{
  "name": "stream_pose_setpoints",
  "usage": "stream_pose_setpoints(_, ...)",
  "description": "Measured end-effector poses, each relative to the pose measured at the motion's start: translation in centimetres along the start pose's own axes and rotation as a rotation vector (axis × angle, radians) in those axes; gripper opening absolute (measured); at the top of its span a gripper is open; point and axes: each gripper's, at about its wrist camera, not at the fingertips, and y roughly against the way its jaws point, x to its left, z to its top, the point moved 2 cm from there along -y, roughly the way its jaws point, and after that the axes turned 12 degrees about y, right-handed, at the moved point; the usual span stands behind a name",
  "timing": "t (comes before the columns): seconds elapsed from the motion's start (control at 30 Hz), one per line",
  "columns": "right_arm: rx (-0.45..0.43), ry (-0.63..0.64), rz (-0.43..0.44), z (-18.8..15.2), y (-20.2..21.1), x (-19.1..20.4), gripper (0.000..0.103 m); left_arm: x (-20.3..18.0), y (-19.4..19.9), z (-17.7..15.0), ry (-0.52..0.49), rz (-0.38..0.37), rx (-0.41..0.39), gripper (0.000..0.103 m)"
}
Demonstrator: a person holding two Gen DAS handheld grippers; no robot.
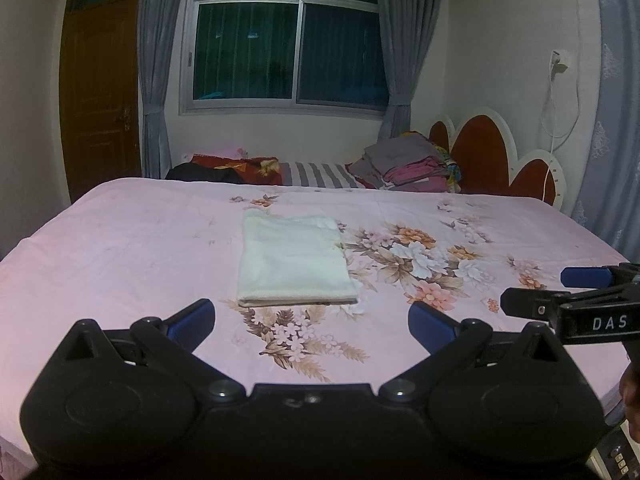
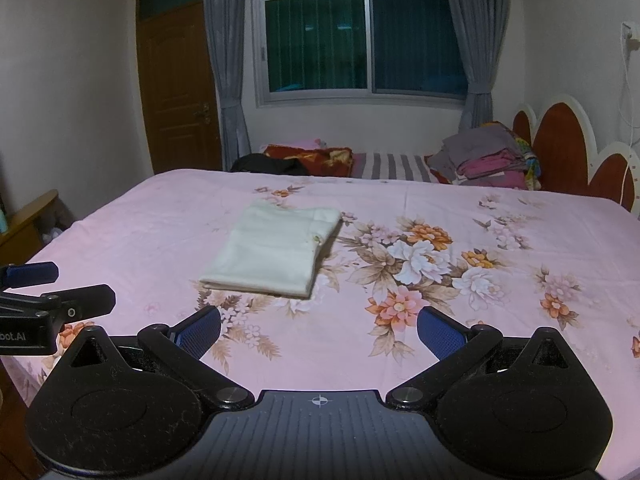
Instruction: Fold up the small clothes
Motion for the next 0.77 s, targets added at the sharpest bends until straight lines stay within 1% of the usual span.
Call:
stream_pose_setpoints(0.53,-0.015,0.011,0.004,0.20,0.35,-0.03,0.103,-0.15,0.32,0.05,-0.012,0.001,-0.018,0.102)
stream_pose_setpoints(0.6,-0.015,0.012,0.005,0.22,0.34,-0.04,0.103,-0.26,0.37,-0.03,-0.023,-0.012,-0.016,0.099)
stream_pose_setpoints(0.67,-0.017,0.013,0.006,0.22,0.36,-0.06,0.103,-0.28,0.43,-0.05,-0.018,-0.028,-0.011,0.099)
stream_pose_setpoints(0.77,-0.017,0.013,0.008,0.20,0.40,-0.09,0.103,-0.40,0.46,-0.11,-0.013,-0.028,-0.009,0.099)
